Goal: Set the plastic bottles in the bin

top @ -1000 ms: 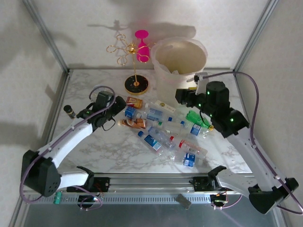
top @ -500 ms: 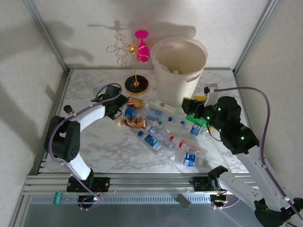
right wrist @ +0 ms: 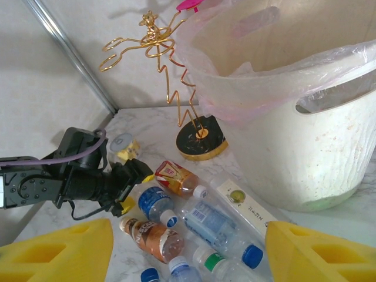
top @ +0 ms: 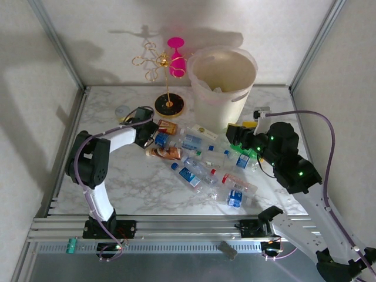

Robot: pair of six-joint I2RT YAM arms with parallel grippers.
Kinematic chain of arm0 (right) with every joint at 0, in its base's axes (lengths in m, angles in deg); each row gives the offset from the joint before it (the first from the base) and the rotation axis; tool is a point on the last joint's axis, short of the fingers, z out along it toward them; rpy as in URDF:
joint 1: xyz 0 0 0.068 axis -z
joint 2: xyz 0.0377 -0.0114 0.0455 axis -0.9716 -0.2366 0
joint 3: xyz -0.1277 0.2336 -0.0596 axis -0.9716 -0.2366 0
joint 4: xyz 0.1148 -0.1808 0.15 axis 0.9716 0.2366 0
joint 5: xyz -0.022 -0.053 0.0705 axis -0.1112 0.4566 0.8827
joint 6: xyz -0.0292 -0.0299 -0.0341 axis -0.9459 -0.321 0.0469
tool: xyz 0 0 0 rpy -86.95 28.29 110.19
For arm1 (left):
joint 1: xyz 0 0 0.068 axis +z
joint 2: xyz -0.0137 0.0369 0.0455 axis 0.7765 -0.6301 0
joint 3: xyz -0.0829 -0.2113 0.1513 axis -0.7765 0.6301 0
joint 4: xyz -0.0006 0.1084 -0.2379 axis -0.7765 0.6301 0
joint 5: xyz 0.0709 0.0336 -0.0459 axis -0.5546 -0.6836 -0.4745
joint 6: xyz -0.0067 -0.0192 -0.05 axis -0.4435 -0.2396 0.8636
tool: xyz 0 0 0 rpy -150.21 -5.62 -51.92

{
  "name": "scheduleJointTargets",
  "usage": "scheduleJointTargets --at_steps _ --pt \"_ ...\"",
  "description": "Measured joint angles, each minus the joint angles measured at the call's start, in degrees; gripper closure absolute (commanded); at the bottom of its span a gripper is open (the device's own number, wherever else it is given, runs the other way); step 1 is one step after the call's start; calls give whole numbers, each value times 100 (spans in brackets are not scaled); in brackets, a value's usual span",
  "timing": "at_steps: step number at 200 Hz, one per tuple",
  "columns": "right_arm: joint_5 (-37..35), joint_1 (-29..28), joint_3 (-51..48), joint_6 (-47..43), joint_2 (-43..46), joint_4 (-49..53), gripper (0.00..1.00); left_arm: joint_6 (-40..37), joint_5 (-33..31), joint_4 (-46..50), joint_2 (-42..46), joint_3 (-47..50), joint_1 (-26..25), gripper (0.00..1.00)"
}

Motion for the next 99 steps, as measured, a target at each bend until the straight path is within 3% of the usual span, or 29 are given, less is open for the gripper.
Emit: scheduleJointTargets --at_steps 62,99 --pt "4 0 0 7 13 4 31 2 -2 -81 -57 -33 37 43" --pt "7 0 24 33 59 55 31 -20 -7 -68 61 -31 116 44"
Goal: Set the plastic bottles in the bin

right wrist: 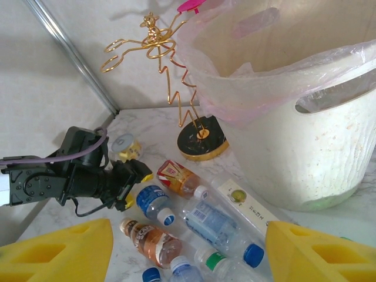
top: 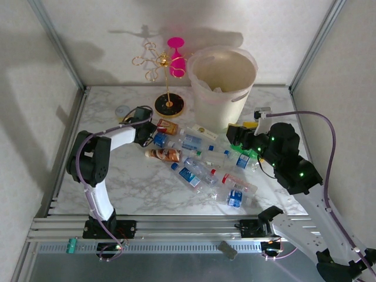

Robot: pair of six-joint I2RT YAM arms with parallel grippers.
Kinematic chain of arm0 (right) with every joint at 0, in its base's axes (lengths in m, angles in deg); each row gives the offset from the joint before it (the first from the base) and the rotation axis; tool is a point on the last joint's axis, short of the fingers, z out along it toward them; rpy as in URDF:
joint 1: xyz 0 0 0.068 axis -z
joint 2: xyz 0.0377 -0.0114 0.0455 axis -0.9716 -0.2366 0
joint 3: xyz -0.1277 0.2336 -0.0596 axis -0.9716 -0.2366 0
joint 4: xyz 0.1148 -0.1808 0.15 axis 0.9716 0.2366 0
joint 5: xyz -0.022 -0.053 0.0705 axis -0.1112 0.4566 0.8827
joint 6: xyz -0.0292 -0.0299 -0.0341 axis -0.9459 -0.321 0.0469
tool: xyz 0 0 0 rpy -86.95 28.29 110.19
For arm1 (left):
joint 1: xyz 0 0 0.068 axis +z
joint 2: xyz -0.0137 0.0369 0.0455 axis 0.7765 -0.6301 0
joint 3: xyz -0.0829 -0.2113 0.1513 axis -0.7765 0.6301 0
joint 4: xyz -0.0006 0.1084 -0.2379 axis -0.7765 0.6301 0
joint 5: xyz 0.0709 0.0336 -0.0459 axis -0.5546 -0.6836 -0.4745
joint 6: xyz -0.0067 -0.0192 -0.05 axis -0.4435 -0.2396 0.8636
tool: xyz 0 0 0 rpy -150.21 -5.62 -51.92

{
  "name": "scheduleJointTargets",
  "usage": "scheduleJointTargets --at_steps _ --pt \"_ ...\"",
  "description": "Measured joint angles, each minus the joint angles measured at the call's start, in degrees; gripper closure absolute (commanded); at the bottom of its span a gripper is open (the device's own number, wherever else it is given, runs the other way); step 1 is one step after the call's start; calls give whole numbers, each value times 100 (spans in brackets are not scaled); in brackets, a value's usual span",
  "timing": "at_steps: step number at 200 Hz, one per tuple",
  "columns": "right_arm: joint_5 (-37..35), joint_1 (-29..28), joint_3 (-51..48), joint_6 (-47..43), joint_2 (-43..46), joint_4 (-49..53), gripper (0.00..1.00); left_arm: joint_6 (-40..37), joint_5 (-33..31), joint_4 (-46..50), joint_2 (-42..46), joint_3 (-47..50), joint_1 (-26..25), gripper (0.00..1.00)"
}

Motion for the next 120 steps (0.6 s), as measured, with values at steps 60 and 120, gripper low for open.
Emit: scheduleJointTargets --at_steps 60,120 --pt "122 0 42 26 11 136 32 -326 -15 157 1412 0 31 46" --pt "1209 -81 42 42 -490 -46 31 -1513 81 151 3047 87 -476 48"
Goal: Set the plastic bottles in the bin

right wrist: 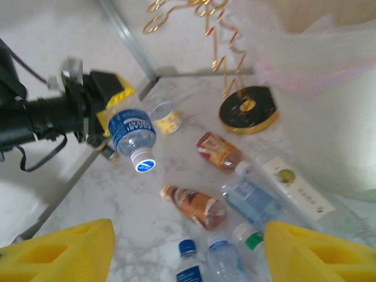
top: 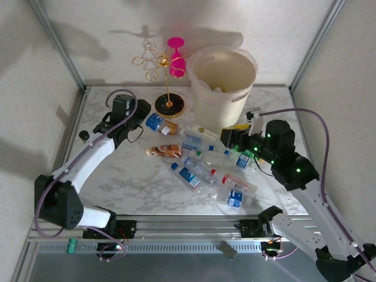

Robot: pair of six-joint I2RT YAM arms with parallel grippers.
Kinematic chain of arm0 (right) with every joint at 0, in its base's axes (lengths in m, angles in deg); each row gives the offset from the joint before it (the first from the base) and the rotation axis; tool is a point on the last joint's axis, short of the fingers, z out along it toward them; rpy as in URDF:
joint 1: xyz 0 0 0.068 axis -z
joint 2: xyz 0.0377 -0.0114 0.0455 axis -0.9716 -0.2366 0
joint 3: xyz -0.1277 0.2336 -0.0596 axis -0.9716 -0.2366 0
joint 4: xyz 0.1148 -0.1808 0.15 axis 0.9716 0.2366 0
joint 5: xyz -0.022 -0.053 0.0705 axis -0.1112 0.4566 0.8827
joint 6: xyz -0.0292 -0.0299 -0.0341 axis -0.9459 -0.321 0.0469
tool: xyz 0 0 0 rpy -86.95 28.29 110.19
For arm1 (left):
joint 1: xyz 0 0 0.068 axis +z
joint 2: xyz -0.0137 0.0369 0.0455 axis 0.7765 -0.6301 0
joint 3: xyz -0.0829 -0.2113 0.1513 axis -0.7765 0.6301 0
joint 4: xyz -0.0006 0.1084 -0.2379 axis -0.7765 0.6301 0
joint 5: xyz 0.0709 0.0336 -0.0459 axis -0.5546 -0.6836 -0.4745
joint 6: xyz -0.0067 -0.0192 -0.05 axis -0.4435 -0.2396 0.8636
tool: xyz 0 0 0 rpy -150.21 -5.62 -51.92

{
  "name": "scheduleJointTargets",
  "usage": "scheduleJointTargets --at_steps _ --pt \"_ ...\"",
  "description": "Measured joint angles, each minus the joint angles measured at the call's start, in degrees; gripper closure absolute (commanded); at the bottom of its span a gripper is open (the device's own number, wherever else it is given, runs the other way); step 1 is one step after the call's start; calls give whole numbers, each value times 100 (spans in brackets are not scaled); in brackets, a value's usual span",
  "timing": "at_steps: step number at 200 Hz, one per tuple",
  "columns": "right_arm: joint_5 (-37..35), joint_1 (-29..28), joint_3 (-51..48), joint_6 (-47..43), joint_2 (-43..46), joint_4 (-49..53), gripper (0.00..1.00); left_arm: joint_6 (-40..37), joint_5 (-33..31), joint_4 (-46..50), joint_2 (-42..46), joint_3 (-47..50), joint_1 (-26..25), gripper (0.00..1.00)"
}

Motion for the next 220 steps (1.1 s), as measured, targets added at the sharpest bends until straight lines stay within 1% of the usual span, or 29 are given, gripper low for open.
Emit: scheduleJointTargets --at_steps 13,30,43,65,75,108,147,180,220 --pt "256 -107 0 22 -227 -68 30 -323 142 -114 332 55 -264 47" --pt "533 -297 0 57 -472 -186 27 -741 483 -378 791 197 -566 47" --pt "778 -459 13 81 -647 -304 17 -1014 743 -553 1054 243 -699 48" --pt "1198 -625 109 205 -946 -496 5 -1362 1303 -935 1287 269 -815 48" --pt "1381 -658 157 256 -1060 -610 1 -1493 1563 -1104 1322 289 -863 48" --pt "1958 -684 260 374 -1261 -964 1 -1851 2201 -1390 1351 367 -1182 48" --pt "2802 -734 282 737 -1482 -1655 1 -2024 2623 -1582 1403 404 -1491 49" --pt "3191 -754 273 1038 -1591 -2149 9 -2122 2767 -1729 1408 404 -1808 50" --pt "3377 -920 186 1305 -1602 -2575 20 -2188 2793 -1779 1453 404 -1904 51"
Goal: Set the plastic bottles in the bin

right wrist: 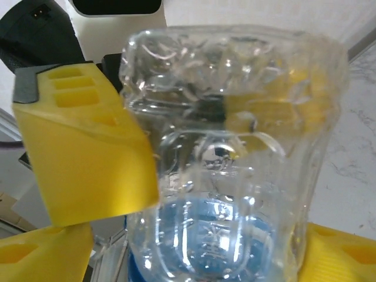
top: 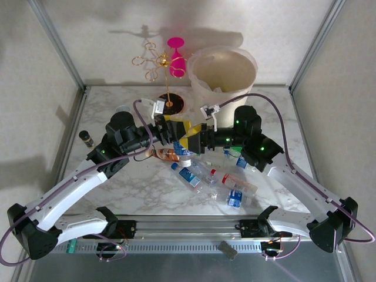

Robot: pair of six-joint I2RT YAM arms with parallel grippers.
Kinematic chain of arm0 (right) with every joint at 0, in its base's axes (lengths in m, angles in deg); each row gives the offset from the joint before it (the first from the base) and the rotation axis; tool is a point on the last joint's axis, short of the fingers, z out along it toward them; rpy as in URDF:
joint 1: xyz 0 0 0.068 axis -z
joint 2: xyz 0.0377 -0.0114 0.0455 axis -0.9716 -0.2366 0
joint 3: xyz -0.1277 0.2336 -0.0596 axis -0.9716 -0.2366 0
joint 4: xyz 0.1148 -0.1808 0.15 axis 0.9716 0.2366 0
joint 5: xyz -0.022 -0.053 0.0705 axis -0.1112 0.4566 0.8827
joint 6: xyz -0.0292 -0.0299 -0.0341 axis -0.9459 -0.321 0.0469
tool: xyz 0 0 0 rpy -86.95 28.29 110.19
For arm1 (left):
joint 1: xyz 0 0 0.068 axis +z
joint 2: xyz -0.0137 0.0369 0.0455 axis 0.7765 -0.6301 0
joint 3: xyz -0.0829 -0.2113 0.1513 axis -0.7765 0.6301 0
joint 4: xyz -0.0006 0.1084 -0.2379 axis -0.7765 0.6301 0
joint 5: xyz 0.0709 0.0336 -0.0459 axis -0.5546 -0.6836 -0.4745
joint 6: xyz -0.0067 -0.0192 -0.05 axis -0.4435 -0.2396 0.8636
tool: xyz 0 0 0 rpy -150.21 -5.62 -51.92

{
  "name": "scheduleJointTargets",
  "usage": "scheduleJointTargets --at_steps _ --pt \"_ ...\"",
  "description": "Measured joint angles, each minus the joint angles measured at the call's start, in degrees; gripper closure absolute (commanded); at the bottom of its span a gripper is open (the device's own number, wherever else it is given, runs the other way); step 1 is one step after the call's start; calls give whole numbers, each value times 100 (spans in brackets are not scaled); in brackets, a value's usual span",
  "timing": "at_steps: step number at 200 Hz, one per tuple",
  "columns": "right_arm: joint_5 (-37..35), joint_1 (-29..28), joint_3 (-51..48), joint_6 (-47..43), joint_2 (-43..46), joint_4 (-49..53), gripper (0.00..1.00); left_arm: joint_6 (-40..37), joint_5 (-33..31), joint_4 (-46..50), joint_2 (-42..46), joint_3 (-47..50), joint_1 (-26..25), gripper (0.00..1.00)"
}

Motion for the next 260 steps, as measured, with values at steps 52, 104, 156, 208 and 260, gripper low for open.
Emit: scheduleJointTargets --at_steps 52,104,156,208,260 --pt "-24 -61 -92 138 -9 -144 42 -11 24 -94 37 -2 -72 51" --pt "-129 -107 -107 142 39 -138 53 0 -85 -94 90 -2 -83 11" --pt "-938 -109 -35 -295 229 520 51 -308 -1067 236 693 -83 -87 4" --pt "-1961 629 721 -975 219 1561 52 -872 -2889 1318 774 -605 -87 6" --pt "-2756 1784 1998 -1482 -232 2149 51 -922 -3825 2085 590 -149 -87 7"
